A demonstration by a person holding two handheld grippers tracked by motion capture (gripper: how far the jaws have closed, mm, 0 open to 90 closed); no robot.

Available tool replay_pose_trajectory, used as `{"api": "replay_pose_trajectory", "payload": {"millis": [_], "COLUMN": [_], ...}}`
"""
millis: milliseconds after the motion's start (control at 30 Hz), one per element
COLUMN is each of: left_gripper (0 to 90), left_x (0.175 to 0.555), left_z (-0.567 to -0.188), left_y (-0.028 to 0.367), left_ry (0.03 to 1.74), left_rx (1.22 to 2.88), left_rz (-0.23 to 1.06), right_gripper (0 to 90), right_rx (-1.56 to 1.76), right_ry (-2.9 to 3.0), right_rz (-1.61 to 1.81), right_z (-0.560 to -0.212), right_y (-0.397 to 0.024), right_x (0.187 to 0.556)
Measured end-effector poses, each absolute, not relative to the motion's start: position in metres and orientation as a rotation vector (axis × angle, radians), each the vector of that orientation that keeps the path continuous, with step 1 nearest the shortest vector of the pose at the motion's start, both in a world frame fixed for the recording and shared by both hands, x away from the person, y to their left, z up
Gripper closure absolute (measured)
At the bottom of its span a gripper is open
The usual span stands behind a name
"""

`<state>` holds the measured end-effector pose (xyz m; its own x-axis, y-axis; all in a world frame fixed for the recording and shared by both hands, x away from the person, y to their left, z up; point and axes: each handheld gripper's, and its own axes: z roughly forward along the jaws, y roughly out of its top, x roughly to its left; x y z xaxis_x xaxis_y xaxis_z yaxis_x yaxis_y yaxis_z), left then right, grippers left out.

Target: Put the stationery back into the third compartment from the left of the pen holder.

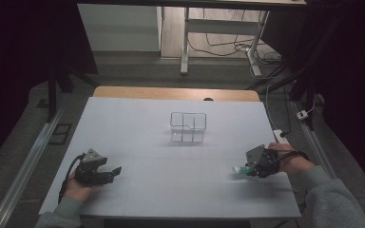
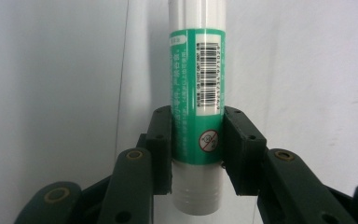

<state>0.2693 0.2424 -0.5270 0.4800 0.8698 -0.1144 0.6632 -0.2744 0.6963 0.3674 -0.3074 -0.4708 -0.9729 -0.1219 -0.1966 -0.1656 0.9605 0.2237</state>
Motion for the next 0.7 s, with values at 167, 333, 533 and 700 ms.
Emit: {"api": "replay_pose_trajectory", "payload": {"millis": [167, 333, 533, 700], "left_gripper": [27.6, 28.0, 28.3, 28.3], "left_x": [0.274, 0.276, 0.279, 0.279], "left_z": [-0.527, -0.527, -0.527, -0.525], "left_y": [0.239, 0.237, 0.235, 0.232], "left_ry": [1.227, 1.195, 1.171, 1.151], "left_rx": [2.042, 2.040, 2.039, 2.042], "left_rz": [0.369, 0.360, 0.352, 0.361], "right_gripper": [65.6, 65.6, 65.5, 65.5], "right_rx": [-0.025, 0.172, 0.415, 0.568], "right_ry": [2.881, 2.850, 2.785, 2.694], "right_rz": [0.550, 0.639, 0.807, 0.820], "right_z": [-0.458, -0.456, -0.456, -0.460], "right_y": [-0.300, -0.288, -0.278, -0.277], "right_x": [0.367, 0.362, 0.351, 0.338]}}
